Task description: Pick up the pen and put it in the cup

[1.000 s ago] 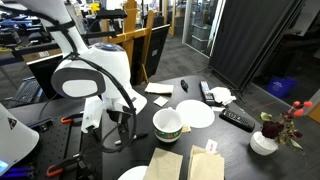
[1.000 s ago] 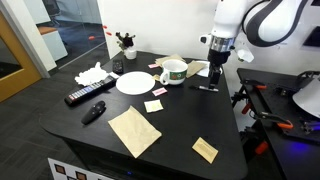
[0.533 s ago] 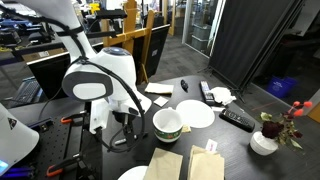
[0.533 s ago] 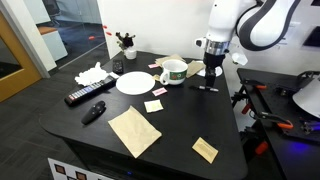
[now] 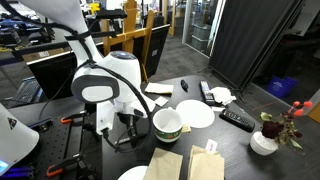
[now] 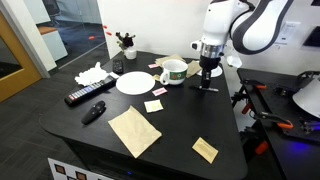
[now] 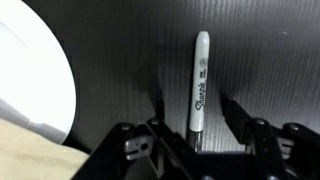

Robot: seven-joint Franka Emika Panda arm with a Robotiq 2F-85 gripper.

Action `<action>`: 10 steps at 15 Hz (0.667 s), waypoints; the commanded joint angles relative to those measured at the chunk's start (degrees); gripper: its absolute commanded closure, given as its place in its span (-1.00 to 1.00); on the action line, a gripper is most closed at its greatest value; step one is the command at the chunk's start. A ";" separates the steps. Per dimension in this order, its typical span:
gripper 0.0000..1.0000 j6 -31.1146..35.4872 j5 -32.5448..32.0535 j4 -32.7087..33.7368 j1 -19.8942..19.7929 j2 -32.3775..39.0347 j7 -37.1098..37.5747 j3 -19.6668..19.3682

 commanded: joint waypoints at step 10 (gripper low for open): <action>0.93 -0.90 1.72 -0.59 -0.71 -2.28 -1.61 1.83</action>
